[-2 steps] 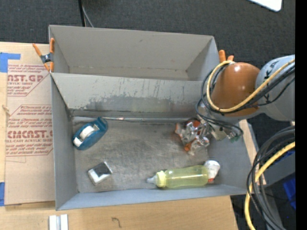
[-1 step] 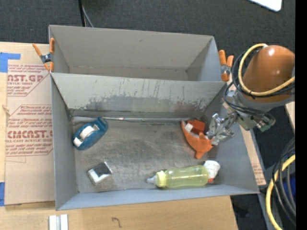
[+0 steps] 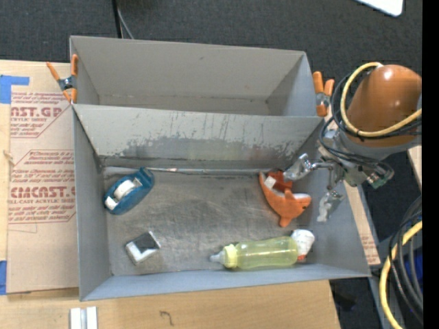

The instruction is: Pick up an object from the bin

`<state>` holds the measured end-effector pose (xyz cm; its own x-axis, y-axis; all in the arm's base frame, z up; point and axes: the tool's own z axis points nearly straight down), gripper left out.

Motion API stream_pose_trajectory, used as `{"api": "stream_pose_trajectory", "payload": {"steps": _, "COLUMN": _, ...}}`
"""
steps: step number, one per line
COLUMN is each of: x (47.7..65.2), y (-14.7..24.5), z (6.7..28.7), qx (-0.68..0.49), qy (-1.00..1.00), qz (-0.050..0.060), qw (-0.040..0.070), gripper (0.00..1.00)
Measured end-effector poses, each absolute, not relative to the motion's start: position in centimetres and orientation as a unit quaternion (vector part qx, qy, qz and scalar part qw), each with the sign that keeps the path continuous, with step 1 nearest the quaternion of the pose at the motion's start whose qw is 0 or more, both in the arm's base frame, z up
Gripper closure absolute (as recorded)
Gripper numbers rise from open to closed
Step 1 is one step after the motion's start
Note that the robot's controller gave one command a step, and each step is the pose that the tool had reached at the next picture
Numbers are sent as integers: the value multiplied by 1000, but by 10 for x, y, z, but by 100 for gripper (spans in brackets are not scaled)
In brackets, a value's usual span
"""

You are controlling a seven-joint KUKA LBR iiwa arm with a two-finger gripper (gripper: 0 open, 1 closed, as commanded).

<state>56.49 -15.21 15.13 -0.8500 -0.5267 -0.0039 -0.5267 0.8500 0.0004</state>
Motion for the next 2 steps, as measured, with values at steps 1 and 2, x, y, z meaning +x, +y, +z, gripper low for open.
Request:
{"api": "stream_pose_trajectory", "payload": {"steps": 1, "x": 565, "y": -152, "z": 151, "qx": -274, "qy": 962, "qz": 1, "qw": 2, "gripper": 0}}
{"api": "stream_pose_trajectory", "payload": {"steps": 2, "x": 554, "y": -151, "z": 135, "qx": -249, "qy": 969, "qz": -2, "qw": 6, "gripper": 0}}
